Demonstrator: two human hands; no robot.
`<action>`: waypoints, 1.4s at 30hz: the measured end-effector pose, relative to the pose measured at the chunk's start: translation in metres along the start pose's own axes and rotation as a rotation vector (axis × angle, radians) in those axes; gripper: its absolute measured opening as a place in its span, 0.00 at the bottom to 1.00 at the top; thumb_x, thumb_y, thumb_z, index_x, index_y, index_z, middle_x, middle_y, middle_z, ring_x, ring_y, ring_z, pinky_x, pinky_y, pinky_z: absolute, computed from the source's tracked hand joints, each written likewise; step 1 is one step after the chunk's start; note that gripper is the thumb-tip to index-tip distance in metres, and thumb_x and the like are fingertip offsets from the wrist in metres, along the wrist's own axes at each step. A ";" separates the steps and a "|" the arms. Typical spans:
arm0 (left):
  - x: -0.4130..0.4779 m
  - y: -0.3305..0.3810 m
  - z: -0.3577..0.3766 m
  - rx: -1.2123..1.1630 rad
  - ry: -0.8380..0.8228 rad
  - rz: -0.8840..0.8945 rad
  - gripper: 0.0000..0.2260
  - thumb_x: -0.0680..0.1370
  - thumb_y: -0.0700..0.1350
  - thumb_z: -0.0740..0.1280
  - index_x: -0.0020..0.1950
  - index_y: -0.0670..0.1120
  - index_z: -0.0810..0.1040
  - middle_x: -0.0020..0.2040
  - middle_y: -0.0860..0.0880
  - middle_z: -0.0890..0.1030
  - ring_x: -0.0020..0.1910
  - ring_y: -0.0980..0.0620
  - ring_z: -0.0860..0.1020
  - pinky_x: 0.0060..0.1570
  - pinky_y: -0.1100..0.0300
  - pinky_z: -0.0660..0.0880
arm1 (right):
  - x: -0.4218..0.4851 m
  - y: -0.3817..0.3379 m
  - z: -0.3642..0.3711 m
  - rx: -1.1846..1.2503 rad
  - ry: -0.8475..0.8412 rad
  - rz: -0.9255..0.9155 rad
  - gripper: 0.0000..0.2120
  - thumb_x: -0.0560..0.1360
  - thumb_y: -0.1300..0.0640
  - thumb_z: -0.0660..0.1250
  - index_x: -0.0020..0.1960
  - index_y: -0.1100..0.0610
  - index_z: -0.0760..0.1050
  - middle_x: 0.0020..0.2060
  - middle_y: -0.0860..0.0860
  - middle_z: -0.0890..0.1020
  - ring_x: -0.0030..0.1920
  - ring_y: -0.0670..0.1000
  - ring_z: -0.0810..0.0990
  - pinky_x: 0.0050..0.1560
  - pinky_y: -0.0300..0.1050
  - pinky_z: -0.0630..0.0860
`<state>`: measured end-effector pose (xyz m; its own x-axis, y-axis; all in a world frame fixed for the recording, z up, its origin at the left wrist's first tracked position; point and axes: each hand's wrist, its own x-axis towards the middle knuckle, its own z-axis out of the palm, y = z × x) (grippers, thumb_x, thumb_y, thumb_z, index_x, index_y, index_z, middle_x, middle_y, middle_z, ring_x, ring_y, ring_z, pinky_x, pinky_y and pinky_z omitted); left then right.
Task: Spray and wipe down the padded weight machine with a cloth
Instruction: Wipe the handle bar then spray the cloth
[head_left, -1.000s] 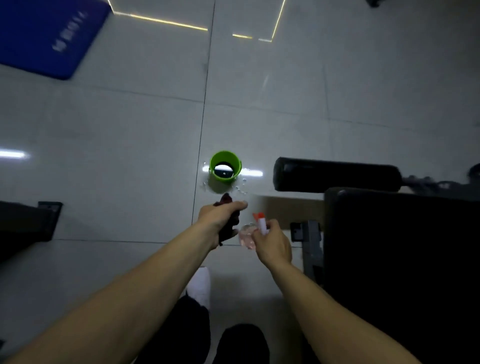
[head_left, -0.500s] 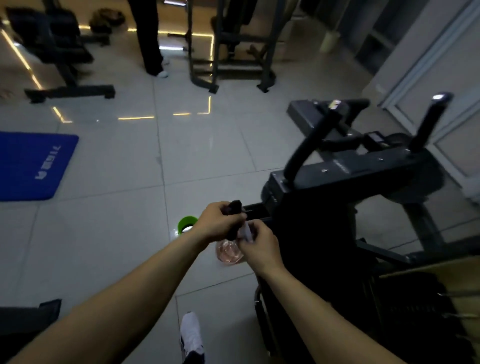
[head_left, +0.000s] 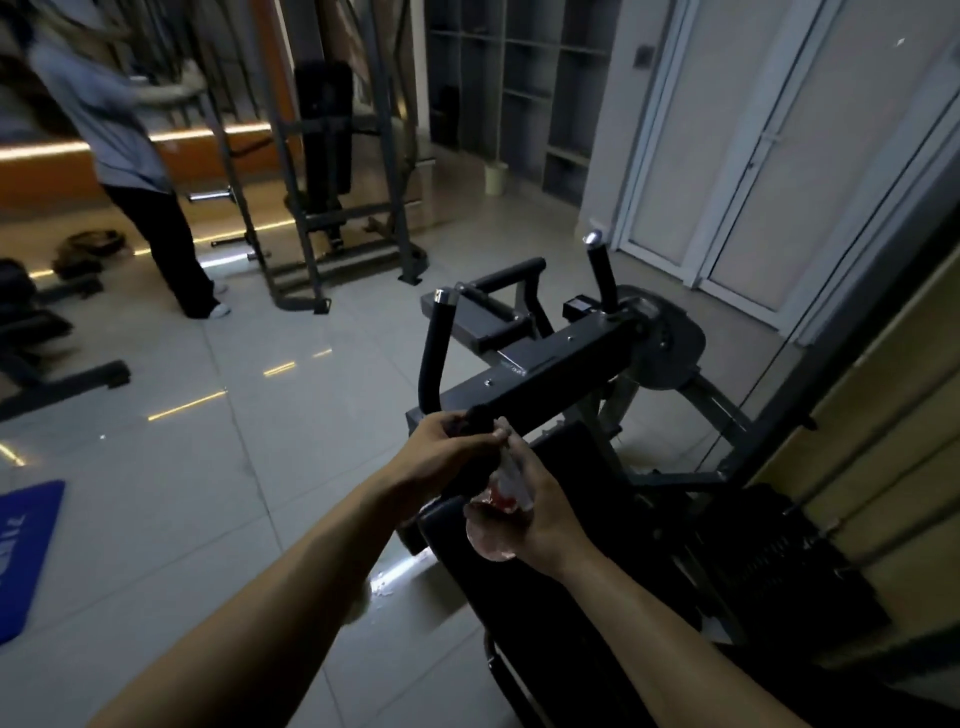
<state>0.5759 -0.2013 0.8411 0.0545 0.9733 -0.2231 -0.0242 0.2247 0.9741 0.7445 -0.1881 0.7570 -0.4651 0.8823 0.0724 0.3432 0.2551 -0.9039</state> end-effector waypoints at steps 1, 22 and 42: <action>-0.002 0.004 -0.002 -0.011 0.003 0.009 0.09 0.79 0.40 0.71 0.57 0.36 0.82 0.44 0.42 0.85 0.39 0.50 0.84 0.35 0.63 0.78 | 0.000 -0.004 0.003 -0.026 0.035 -0.026 0.43 0.75 0.47 0.76 0.81 0.37 0.54 0.76 0.38 0.67 0.73 0.37 0.68 0.69 0.36 0.70; 0.056 0.001 -0.149 -0.138 0.258 -0.031 0.09 0.78 0.44 0.74 0.53 0.39 0.82 0.41 0.42 0.82 0.34 0.47 0.81 0.28 0.60 0.75 | 0.048 -0.055 0.112 -0.079 0.558 0.256 0.20 0.76 0.32 0.60 0.43 0.49 0.74 0.34 0.52 0.80 0.33 0.51 0.82 0.37 0.57 0.81; 0.115 0.055 -0.134 -0.209 0.235 0.012 0.10 0.80 0.49 0.71 0.47 0.42 0.80 0.35 0.47 0.79 0.27 0.54 0.76 0.29 0.59 0.67 | 0.138 -0.098 -0.013 0.266 0.785 0.123 0.17 0.71 0.56 0.63 0.59 0.57 0.68 0.48 0.54 0.84 0.36 0.58 0.82 0.33 0.49 0.80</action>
<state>0.4469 -0.0710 0.8646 -0.1792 0.9548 -0.2374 -0.2294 0.1941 0.9538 0.6570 -0.0868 0.8613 0.3004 0.9419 0.1503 0.1050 0.1240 -0.9867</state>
